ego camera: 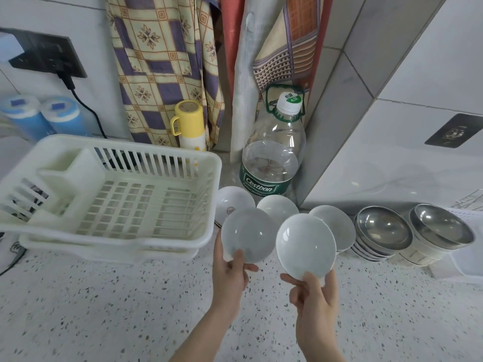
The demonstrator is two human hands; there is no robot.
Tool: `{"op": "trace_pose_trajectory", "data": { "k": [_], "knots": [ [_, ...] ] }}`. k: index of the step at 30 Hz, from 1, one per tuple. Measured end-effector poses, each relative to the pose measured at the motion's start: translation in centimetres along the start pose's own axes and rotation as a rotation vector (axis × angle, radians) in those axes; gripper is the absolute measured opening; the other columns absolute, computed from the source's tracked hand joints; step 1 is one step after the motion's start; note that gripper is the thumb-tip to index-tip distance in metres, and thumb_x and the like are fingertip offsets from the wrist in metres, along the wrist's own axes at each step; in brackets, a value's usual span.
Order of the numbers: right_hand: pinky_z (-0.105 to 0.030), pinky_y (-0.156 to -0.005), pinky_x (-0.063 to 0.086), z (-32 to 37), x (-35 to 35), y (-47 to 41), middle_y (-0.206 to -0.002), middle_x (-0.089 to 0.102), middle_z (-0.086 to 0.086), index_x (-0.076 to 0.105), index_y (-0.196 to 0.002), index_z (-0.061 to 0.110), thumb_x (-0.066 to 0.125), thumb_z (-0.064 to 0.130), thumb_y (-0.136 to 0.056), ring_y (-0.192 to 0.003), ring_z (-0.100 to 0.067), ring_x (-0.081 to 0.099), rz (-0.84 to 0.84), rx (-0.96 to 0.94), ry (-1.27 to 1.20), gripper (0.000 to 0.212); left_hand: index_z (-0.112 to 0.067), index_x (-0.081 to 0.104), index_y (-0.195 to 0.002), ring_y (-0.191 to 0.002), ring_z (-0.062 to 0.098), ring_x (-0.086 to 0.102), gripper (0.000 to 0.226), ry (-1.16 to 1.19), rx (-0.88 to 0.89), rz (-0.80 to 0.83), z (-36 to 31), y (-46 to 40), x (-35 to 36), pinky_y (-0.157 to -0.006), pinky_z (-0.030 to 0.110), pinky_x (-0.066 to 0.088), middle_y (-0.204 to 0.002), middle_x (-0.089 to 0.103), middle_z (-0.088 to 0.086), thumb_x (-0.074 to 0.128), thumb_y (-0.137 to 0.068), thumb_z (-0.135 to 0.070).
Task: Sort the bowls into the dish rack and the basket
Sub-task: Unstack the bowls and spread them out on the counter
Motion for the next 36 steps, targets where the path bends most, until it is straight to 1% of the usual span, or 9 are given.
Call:
{"op": "trace_pose_trajectory", "data": {
  "k": [4,6,10,15,18,21,28,34,36],
  "knots": [
    [-0.026,-0.045,0.037,-2.4,-2.5,0.9,-0.072,0.071,-0.027,0.053,-0.124,0.031,0.042,0.000,-0.094,-0.037,-0.017,0.043,-0.062,0.065,0.091,0.044,-0.066,0.043,-0.128,-0.063,0.019,0.070,0.064,-0.055,-0.030,-0.072,1.7,1.7,-2.8,-0.039,0.019,0.035,-0.099,0.071,-0.005,0.052,-0.099,-0.010],
    [-0.025,-0.043,0.035,-3.7,-3.2,0.7,-0.071,0.071,-0.027,0.050,-0.127,0.025,0.041,-0.001,-0.092,-0.036,-0.016,0.041,-0.075,0.119,0.128,0.044,-0.068,0.044,-0.124,-0.062,0.019,0.070,0.065,-0.081,-0.073,-0.110,2.8,2.5,-3.9,-0.039,0.020,0.036,-0.099,0.071,-0.003,0.051,-0.099,-0.009],
    [-0.020,-0.037,0.031,-6.0,-3.0,0.3,-0.069,0.069,-0.029,0.048,-0.129,0.016,0.040,-0.002,-0.092,-0.036,-0.015,0.043,-0.038,0.228,0.171,0.042,-0.058,0.041,-0.134,-0.060,0.018,0.070,0.064,-0.110,-0.113,-0.177,4.3,3.2,-5.8,-0.037,0.019,0.035,-0.110,0.067,0.004,0.050,-0.099,-0.005],
    [-0.020,-0.038,0.031,-6.8,-2.1,-0.4,-0.071,0.069,-0.030,0.048,-0.129,0.016,0.039,-0.004,-0.090,-0.037,-0.014,0.045,0.001,0.269,0.193,0.045,-0.055,0.042,-0.130,-0.058,0.016,0.068,0.062,-0.177,-0.108,-0.189,4.1,2.4,-6.9,-0.036,0.019,0.034,-0.109,0.067,0.008,0.047,-0.099,-0.003],
    [-0.020,-0.037,0.032,-6.9,-1.6,-1.0,-0.070,0.070,-0.029,0.047,-0.128,0.021,0.038,-0.006,-0.090,-0.037,-0.013,0.047,0.017,0.274,0.198,0.047,-0.047,0.040,-0.139,-0.058,0.015,0.068,0.060,-0.191,-0.121,-0.188,4.4,1.8,-7.2,-0.035,0.019,0.034,-0.105,0.069,0.015,0.047,-0.099,-0.003],
    [-0.020,-0.038,0.032,-7.2,-1.2,-1.5,-0.070,0.070,-0.028,0.046,-0.130,0.024,0.039,-0.005,-0.091,-0.038,-0.013,0.049,0.033,0.282,0.225,0.050,-0.047,0.039,-0.140,-0.053,0.013,0.065,0.060,-0.201,-0.126,-0.180,4.7,1.4,-7.2,-0.035,0.018,0.034,-0.102,0.069,0.022,0.048,-0.098,-0.004],
    [-0.021,-0.040,0.032,-8.0,-0.6,-2.0,-0.072,0.070,-0.028,0.051,-0.125,0.027,0.041,-0.005,-0.091,-0.044,-0.018,0.051,0.083,0.310,0.223,0.047,-0.048,0.037,-0.141,-0.052,0.011,0.063,0.061,-0.186,-0.148,-0.171,5.0,1.0,-7.3,-0.035,0.018,0.034,-0.104,0.068,0.024,0.049,-0.099,-0.006],
    [-0.023,-0.043,0.033,-8.2,-0.6,-2.2,-0.074,0.071,-0.028,0.046,-0.133,0.027,0.041,-0.004,-0.093,-0.047,-0.020,0.051,0.080,0.331,0.224,0.051,-0.047,0.035,-0.142,-0.046,0.010,0.058,0.056,-0.173,-0.180,-0.157,5.5,1.0,-7.4,-0.034,0.019,0.032,-0.090,0.070,0.026,0.049,-0.101,-0.012],
    [-0.024,-0.045,0.033,-8.2,-0.5,-2.2,-0.075,0.071,-0.027,0.044,-0.133,0.029,0.041,-0.002,-0.094,-0.046,-0.019,0.050,0.084,0.339,0.219,0.050,-0.047,0.034,-0.142,-0.042,0.008,0.054,0.053,-0.171,-0.193,-0.149,5.5,0.9,-7.2,-0.034,0.019,0.031,-0.090,0.070,0.027,0.050,-0.102,-0.016]
  ]
}}
Point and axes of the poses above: each hand's wrist, its own y-axis away from the middle knuckle, its own x-axis out of the palm, z = x × y, the point moved 8 cm from there along -y, towards the middle knuckle
